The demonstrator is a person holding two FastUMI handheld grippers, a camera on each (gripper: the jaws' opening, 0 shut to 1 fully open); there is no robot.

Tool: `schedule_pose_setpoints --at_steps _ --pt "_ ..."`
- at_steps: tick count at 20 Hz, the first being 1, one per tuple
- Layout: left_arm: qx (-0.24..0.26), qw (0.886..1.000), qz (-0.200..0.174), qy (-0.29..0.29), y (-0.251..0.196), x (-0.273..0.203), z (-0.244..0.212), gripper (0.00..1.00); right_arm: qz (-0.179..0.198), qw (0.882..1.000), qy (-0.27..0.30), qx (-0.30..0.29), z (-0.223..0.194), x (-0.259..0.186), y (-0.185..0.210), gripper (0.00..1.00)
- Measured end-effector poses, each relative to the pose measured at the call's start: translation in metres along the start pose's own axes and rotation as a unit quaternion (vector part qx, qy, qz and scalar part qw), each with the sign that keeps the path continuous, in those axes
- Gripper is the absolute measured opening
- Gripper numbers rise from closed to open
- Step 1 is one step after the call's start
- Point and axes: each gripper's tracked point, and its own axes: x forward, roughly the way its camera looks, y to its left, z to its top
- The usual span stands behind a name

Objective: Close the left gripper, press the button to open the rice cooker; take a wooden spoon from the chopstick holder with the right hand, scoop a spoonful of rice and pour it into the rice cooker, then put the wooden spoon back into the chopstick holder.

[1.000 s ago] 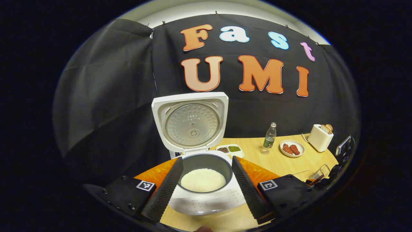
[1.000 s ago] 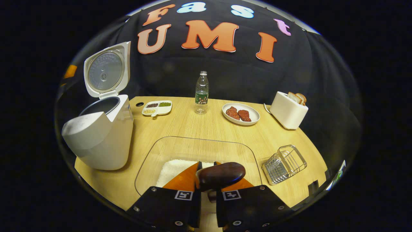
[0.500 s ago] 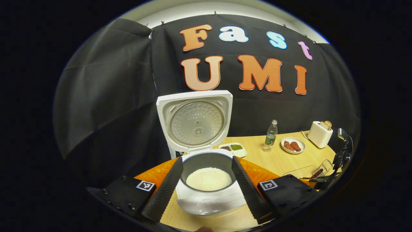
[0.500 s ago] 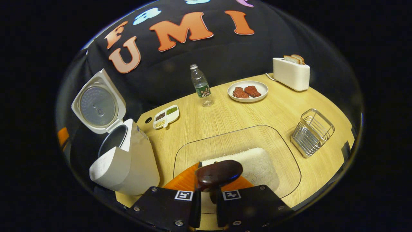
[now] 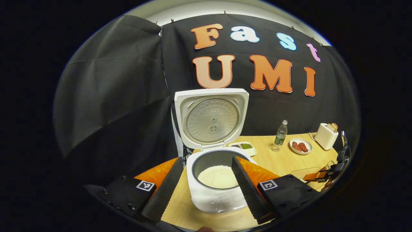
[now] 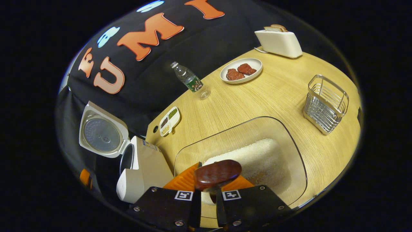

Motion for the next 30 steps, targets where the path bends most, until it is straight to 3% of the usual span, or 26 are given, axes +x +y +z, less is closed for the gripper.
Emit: schedule_pose_setpoints --at_steps 3,4,5,8,16,23,30 --pt "0.002 1.000 -0.002 -0.006 -0.007 -0.001 0.006 1.00 0.025 0.999 0.020 0.036 -0.001 0.006 -0.001 0.19" --pt "0.003 1.000 -0.003 -0.008 -0.009 0.000 0.008 1.00 0.032 0.998 0.029 0.050 -0.003 0.007 -0.002 0.24" --pt "0.005 1.000 -0.004 -0.008 -0.012 0.000 0.009 1.00 0.040 0.997 0.035 0.064 -0.002 0.007 -0.003 0.19" --pt "0.008 1.000 -0.007 -0.009 -0.020 0.005 0.014 1.00 0.056 0.992 0.050 0.104 -0.004 0.007 -0.013 0.19" --pt "-0.002 0.999 -0.029 -0.020 -0.063 0.015 0.031 1.00 0.104 0.977 0.025 0.186 0.038 -0.016 -0.041 0.19" --pt "-0.014 0.999 -0.024 -0.037 -0.072 0.015 0.041 1.00 0.156 0.944 0.013 0.290 0.082 -0.035 -0.043 0.19" --pt "-0.059 0.998 0.010 -0.034 -0.040 0.014 0.035 1.00 0.236 0.908 0.040 0.345 0.107 -0.036 0.040 0.19"
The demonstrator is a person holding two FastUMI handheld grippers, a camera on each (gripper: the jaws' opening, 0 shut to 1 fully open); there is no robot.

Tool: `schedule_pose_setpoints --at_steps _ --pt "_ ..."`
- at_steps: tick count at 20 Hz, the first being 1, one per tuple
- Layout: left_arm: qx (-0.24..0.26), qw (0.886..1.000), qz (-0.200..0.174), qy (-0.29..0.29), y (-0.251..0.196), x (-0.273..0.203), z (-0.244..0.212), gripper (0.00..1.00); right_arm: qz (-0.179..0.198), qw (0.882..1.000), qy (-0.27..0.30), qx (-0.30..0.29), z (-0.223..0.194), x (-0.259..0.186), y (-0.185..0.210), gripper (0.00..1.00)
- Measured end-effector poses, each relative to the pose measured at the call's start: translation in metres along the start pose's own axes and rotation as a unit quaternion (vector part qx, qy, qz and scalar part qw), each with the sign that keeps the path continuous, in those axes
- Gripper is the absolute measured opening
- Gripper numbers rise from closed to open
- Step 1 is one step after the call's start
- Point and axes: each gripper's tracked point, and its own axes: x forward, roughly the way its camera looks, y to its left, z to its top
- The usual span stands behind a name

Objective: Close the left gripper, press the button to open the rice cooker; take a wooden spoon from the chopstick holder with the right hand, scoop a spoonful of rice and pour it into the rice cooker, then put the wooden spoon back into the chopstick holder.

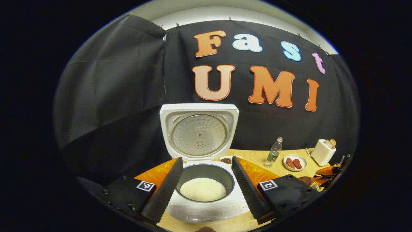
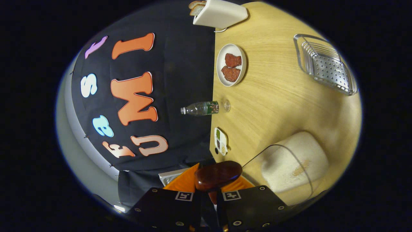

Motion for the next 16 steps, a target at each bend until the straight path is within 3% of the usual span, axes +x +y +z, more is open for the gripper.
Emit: schedule_pose_setpoints --at_steps 4,8,16 --pt "-0.013 1.000 0.023 -0.010 0.030 -0.009 0.000 1.00 0.043 0.998 0.036 0.012 -0.037 0.037 0.049 0.19" --pt "-0.021 0.998 0.055 -0.010 0.067 -0.016 -0.005 1.00 0.054 0.995 0.080 -0.014 -0.088 0.071 0.086 0.19" --pt "-0.040 0.991 0.124 -0.012 0.147 -0.043 -0.017 1.00 0.031 0.989 0.112 -0.088 -0.156 0.142 0.114 0.19"
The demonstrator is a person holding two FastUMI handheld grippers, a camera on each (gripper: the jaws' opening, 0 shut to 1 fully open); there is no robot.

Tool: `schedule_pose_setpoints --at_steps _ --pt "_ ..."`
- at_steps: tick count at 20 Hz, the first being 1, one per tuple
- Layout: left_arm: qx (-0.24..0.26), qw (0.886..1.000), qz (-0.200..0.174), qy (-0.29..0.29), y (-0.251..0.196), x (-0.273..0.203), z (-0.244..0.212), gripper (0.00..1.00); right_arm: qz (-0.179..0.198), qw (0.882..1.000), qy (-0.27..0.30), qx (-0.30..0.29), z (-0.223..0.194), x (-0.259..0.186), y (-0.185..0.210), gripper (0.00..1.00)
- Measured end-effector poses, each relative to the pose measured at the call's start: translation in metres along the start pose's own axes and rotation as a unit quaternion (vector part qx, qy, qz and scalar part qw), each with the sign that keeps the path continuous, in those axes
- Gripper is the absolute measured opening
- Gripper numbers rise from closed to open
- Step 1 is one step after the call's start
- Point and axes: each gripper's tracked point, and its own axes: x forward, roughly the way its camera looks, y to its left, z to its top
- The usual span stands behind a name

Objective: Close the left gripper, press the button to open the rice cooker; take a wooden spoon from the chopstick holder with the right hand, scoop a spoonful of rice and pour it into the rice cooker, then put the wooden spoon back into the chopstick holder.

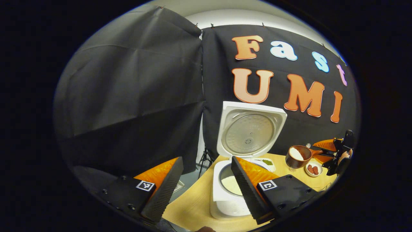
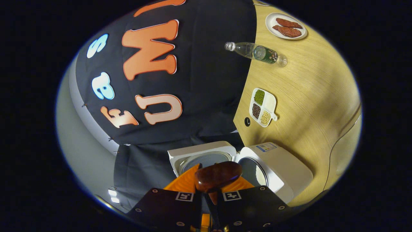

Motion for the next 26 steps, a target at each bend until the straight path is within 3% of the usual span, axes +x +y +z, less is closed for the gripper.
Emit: schedule_pose_setpoints --at_steps 4,8,9,10,13,19,22,26 --pt "-0.023 1.000 0.008 0.016 0.016 -0.001 -0.016 0.99 -0.040 0.996 -0.002 -0.074 -0.010 0.034 0.005 0.19" --pt "-0.024 0.999 0.003 0.026 0.013 -0.002 -0.031 0.99 -0.078 0.983 -0.012 -0.165 -0.016 0.052 0.005 0.19" --pt "-0.020 0.999 -0.007 0.028 0.009 -0.005 -0.034 0.99 -0.085 0.979 -0.014 -0.183 -0.016 0.055 0.006 0.24" --pt "-0.012 0.999 -0.011 0.029 0.006 -0.007 -0.036 0.99 -0.090 0.975 -0.014 -0.202 -0.018 0.058 0.007 0.19" --pt "-0.005 0.999 -0.012 0.036 0.016 -0.002 -0.044 1.00 -0.095 0.962 -0.021 -0.255 -0.024 0.064 0.016 0.18" --pt "-0.017 0.997 0.032 0.070 0.061 -0.005 -0.067 0.99 -0.095 0.934 -0.035 -0.342 -0.030 0.073 0.032 0.18" --pt "-0.009 0.997 0.037 0.067 0.066 -0.006 -0.065 0.99 -0.098 0.914 -0.036 -0.392 -0.038 0.078 0.038 0.18" --pt "-0.016 0.997 0.036 0.070 0.063 -0.008 -0.066 0.99 -0.094 0.895 -0.033 -0.434 -0.051 0.081 0.042 0.18"
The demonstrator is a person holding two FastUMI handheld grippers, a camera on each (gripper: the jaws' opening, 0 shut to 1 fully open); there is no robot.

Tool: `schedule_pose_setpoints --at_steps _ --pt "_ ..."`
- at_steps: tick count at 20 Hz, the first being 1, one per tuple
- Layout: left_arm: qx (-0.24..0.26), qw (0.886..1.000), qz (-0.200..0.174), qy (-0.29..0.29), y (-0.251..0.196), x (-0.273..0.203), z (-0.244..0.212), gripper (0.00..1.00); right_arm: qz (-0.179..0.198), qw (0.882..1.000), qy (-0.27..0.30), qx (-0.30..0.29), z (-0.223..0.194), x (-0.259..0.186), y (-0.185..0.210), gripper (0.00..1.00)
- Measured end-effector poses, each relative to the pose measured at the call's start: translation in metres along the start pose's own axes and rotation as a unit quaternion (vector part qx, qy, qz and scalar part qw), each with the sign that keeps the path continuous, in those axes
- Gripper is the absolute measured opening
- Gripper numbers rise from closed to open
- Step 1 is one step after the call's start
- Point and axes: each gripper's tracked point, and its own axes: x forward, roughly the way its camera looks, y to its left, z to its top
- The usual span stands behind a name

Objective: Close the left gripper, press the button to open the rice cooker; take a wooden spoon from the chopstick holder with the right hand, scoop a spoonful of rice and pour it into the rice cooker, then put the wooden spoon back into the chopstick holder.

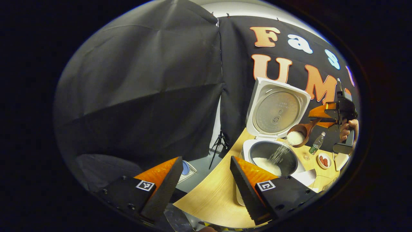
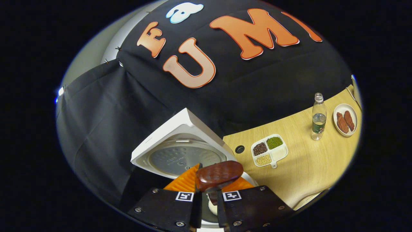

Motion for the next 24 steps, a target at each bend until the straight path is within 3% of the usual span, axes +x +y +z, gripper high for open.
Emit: schedule_pose_setpoints --at_steps 10,13,24 --pt "-0.006 1.000 0.011 -0.010 0.006 -0.004 0.003 0.99 0.025 0.993 -0.023 -0.115 0.003 -0.010 0.033 0.19" --pt "-0.009 1.000 0.014 -0.012 0.009 -0.004 0.004 0.99 0.040 0.991 -0.037 -0.125 0.007 -0.013 0.047 0.18" --pt "-0.010 1.000 0.016 -0.005 0.011 -0.006 -0.004 0.99 0.038 0.969 -0.070 -0.233 0.016 -0.010 0.074 0.18"
